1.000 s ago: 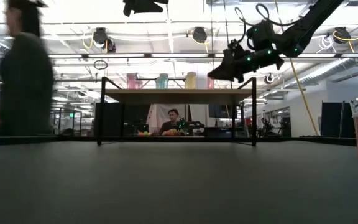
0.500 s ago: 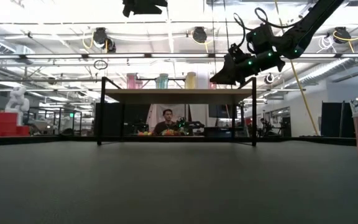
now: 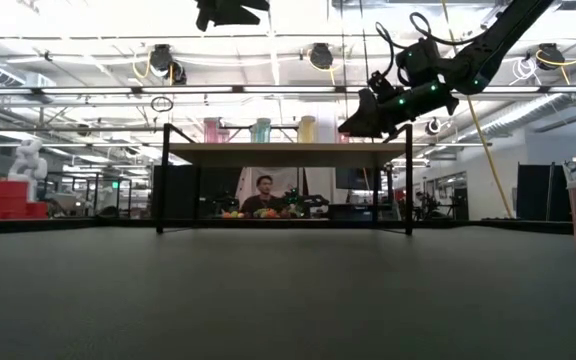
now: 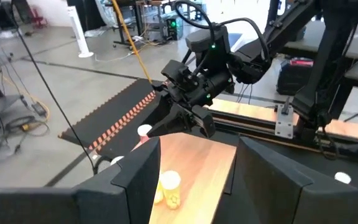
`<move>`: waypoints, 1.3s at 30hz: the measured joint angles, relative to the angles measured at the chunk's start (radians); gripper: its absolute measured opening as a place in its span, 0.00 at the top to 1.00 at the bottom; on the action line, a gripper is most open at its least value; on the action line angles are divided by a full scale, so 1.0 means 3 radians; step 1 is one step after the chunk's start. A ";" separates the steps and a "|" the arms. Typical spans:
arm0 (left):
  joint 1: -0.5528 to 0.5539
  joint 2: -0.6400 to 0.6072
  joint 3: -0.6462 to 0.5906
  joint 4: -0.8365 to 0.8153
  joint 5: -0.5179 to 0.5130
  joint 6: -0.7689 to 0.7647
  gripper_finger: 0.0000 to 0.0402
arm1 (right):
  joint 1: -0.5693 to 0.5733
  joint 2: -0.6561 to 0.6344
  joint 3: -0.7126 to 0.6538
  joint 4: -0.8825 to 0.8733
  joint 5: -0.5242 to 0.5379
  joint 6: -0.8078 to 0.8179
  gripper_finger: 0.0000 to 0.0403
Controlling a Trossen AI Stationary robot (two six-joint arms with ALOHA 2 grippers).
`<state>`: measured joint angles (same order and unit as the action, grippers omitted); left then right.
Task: Pick and place medicine bottles onto shelf by color
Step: Put the top left pink pill bottle on the shelf, then put the pink pill bottle on the shelf aligned with the other pink pill bottle
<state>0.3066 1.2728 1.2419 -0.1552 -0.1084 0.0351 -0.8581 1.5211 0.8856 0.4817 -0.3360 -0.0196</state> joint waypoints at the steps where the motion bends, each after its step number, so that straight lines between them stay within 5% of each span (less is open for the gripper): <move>1: 0.0008 0.0000 0.0000 -0.0001 -0.0009 -0.0050 0.47 | 0.0000 0.0000 0.0000 0.0005 -0.0007 0.0014 0.59; 11: 0.0019 -0.0013 0.0000 -0.0034 -0.0037 -0.0339 0.47 | 0.0006 -0.0165 0.0000 -0.0002 -0.0017 0.0151 0.46; 18: 0.0024 -0.0307 -0.0001 -0.0384 -0.0083 -0.0585 0.47 | 0.0065 -0.0857 0.0000 -0.0063 -0.0015 0.0290 0.46; 24: -0.0067 -0.0444 0.0000 -0.1164 -0.0087 -0.1220 0.47 | 0.0598 -0.1451 0.0005 -0.0152 -0.0019 0.0432 0.46; 28: -0.0501 -0.0611 -0.0001 -0.1701 -0.0100 -0.1728 0.47 | 0.1368 -0.1687 0.0003 -0.0310 -0.0107 0.0633 0.46; 31: -0.0970 -0.0725 -0.0001 -0.2099 -0.0242 -0.2136 0.47 | 0.2086 -0.1688 0.0004 -0.0314 0.0172 0.0575 0.46; 34: -0.1501 -0.0742 -0.0004 -0.2556 -0.0237 -0.2464 0.47 | 0.2708 -0.1518 0.0004 -0.0170 0.0552 0.0406 0.46; 39: -0.2614 -0.0706 -0.0239 -0.2983 -0.0115 -0.2753 0.47 | 0.3298 -0.1012 0.0149 0.0136 0.0602 0.0300 0.46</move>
<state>-0.4775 1.0611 1.1701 -1.0501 -0.1428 -0.7909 0.1312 1.2175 0.9304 0.5225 -0.1555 0.0703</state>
